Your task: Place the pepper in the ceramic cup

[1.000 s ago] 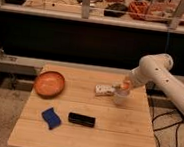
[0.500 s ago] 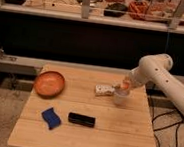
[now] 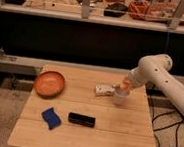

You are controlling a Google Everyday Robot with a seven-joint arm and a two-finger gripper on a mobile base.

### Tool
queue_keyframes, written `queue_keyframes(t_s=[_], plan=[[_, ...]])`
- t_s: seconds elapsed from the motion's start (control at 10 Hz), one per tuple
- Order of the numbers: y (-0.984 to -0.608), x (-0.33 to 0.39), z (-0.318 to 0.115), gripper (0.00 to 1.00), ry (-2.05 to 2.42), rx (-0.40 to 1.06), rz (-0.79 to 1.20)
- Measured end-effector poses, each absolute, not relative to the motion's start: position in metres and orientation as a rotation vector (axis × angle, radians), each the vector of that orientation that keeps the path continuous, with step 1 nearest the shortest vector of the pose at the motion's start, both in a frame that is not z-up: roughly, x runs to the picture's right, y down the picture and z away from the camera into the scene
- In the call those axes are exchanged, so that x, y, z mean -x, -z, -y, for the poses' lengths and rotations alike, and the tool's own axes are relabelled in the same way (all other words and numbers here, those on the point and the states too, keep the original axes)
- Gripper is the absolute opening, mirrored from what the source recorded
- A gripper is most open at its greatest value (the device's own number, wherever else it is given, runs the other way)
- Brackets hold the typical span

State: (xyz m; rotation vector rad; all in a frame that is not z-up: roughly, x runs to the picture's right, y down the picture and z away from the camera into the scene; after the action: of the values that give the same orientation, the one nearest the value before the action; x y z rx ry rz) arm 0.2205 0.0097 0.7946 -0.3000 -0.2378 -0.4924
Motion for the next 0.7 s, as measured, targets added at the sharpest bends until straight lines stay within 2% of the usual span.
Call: queue_keyframes(t_s=[0.1, 0.2, 0.4, 0.6, 0.7], plan=[[-0.7948, -0.2202, -0.0100, 0.44, 0.493, 0.299, 0.238], [-0.7946, -0.2202, -0.0098, 0.45, 0.494, 0.298, 0.237], [-0.7947, -0.2197, -0.0099, 0.39, 0.495, 0.296, 0.237], [-0.7949, -0.2191, -0.0101, 0.39, 0.497, 0.294, 0.237], [-0.7948, -0.2187, -0.0100, 0.36, 0.498, 0.293, 0.236]])
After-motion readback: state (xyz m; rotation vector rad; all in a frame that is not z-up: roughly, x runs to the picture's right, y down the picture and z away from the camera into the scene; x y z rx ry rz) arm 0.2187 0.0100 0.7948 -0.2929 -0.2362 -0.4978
